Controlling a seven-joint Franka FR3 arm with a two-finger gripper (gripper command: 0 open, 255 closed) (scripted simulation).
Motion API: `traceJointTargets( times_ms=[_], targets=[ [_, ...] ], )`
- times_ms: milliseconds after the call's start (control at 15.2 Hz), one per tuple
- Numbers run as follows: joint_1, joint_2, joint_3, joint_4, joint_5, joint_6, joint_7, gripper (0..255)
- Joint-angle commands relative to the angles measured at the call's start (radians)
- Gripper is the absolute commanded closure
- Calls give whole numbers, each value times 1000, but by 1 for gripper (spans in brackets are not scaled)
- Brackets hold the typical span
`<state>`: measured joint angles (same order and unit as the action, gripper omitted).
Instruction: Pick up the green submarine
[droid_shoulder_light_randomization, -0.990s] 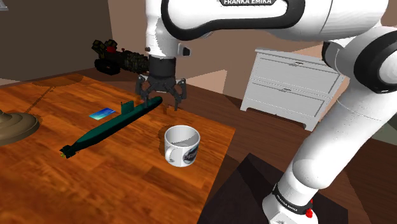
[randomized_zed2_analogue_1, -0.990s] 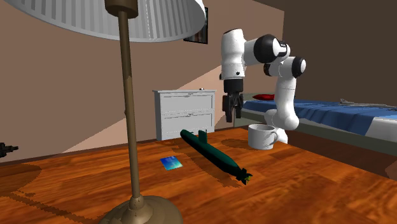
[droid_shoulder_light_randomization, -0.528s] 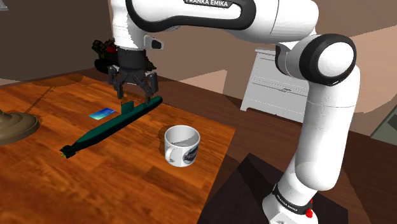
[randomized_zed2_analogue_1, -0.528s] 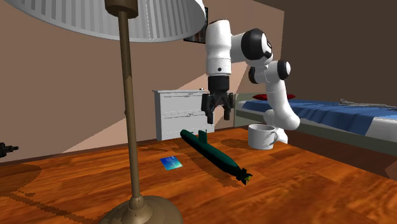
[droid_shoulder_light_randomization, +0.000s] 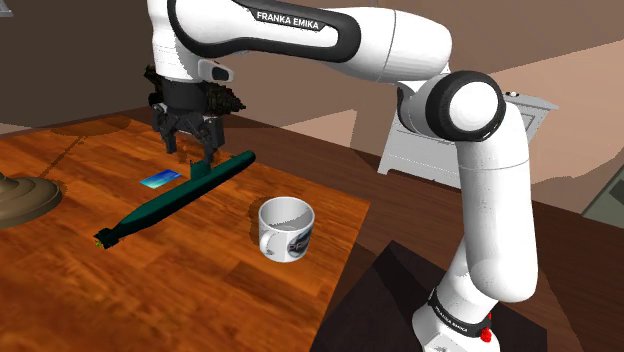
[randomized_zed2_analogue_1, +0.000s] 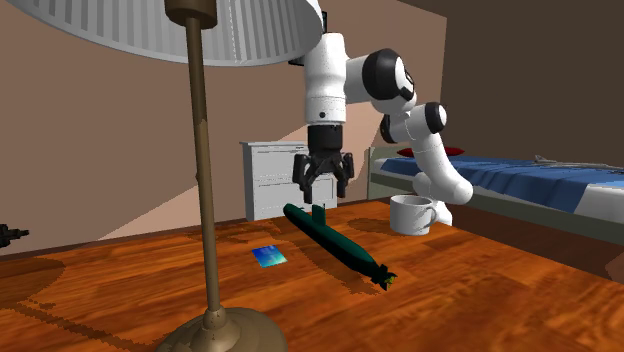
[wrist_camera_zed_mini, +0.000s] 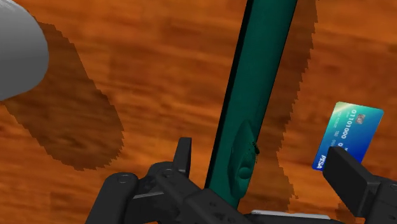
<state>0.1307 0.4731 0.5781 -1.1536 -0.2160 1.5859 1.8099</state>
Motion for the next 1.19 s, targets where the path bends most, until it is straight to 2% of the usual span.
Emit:
traceJointTargets(
  times_ms=[0, 132, 264, 330, 924, 1122],
  targets=[
    [-8, -8, 0, -40, 4, 33, 2, 0],
    [-19, -17, 1, -89, 8, 73, 2, 0],
    [-19, -17, 1, -90, 8, 73, 2, 0],
    [-20, -20, 1, -92, 9, 73, 2, 255],
    [-19, -17, 1, -89, 8, 73, 2, 255],
    [-6, -6, 0, -32, 3, 26, 2, 255]
  ],
)
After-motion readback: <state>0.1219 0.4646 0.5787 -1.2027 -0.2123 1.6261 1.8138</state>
